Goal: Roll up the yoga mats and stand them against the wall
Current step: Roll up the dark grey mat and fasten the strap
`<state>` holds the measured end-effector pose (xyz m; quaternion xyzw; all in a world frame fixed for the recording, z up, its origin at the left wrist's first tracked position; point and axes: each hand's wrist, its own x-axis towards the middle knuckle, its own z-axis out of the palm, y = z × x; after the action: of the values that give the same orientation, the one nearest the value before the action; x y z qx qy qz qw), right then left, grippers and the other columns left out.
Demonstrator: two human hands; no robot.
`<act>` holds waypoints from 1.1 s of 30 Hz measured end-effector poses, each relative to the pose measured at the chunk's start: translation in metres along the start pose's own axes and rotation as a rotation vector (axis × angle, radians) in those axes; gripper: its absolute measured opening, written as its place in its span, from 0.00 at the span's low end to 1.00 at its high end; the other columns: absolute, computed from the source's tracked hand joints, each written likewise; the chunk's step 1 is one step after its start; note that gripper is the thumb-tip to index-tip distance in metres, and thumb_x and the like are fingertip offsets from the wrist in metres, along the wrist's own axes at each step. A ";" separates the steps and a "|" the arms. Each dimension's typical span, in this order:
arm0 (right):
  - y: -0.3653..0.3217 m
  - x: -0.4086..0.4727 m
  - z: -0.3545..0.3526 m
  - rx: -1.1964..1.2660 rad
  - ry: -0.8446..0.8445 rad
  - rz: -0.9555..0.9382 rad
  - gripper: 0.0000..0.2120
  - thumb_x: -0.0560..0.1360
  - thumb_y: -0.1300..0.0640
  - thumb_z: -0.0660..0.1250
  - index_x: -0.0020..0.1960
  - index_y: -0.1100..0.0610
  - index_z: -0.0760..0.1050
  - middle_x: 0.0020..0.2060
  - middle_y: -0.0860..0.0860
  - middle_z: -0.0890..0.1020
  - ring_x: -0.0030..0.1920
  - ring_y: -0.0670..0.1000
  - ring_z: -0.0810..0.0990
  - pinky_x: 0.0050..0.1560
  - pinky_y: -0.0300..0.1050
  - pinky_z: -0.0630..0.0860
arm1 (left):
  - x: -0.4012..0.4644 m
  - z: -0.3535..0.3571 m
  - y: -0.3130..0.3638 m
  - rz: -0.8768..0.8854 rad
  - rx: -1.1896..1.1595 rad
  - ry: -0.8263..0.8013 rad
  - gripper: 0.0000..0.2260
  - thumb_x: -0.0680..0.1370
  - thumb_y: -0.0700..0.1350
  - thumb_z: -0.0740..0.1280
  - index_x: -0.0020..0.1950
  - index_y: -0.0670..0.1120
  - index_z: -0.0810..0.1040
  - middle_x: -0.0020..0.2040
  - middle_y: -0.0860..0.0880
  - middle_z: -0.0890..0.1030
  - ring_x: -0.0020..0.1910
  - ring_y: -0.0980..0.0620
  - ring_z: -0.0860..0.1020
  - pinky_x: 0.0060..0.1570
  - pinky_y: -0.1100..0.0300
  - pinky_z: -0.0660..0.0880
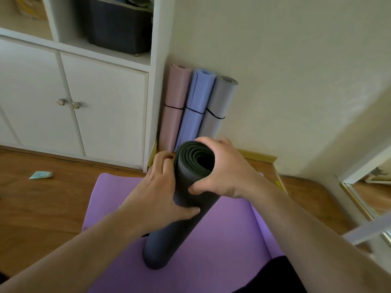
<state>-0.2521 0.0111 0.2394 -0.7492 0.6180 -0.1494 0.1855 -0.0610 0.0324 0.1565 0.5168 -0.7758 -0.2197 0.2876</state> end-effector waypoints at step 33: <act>0.454 -0.362 0.103 1.402 0.319 1.181 0.29 0.77 0.35 0.71 0.71 0.49 0.75 0.65 0.53 0.81 0.62 0.58 0.82 0.62 0.60 0.83 | 0.021 0.446 0.241 0.664 0.405 -0.853 0.48 0.59 0.76 0.75 0.73 0.58 0.65 0.57 0.56 0.83 0.50 0.51 0.83 0.48 0.51 0.83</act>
<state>-0.6696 0.2998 -0.0601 -0.0007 0.6860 -0.4711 0.5545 -0.5305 0.1218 -0.0140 0.1562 -0.9703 -0.1536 -0.1021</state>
